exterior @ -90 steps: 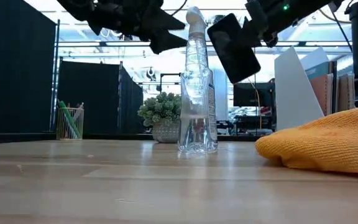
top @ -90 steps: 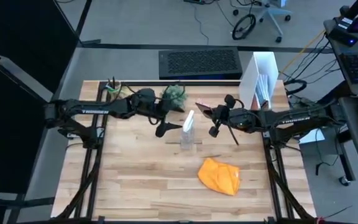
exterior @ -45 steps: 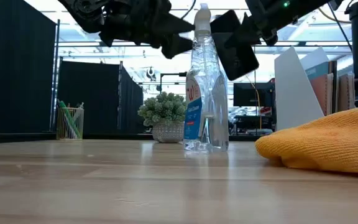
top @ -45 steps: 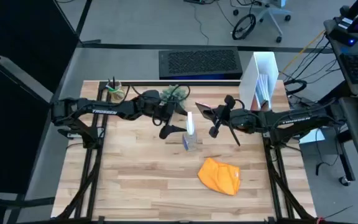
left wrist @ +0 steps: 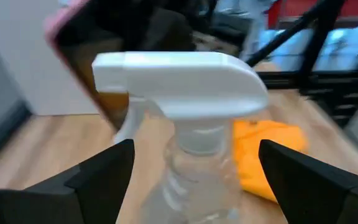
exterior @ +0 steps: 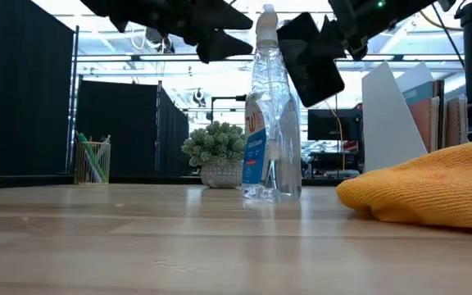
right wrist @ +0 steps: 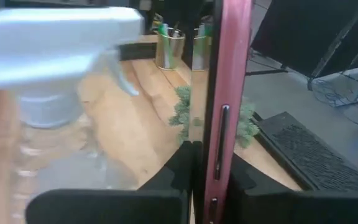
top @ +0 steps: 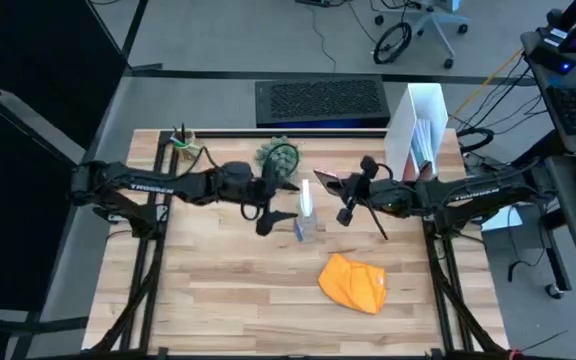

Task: Apply microfiber cloth
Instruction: Spray the front of the pink phone with the white spray bottle

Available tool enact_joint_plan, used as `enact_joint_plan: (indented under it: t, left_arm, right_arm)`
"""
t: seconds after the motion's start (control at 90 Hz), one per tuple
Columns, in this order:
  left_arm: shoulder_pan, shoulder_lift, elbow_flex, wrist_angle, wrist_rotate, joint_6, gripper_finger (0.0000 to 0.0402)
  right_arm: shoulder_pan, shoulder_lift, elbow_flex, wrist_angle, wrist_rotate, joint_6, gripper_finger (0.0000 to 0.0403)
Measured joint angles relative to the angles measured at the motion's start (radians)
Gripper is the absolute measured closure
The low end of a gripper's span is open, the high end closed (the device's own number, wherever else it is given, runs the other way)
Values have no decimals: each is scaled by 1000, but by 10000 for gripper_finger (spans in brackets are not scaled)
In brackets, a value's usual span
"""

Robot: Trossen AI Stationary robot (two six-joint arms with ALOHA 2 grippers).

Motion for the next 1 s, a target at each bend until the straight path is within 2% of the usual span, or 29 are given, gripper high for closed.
enact_joint_plan:
  t: [0.133,0.367,0.556,1.0]
  left_arm:
    - [-19,41,-1,79,-42,-2,70]
    - [-37,90,-1,185,-52,-28,70]
    - [-17,117,-1,220,-60,7,70]
    - [16,144,0,271,86,30,70]
  right_arm:
    - [42,0,0,-20,87,6,389]
    - [64,41,0,2,85,43,389]
    - [52,83,0,103,90,-51,388]
    - [35,97,0,247,54,-73,388]
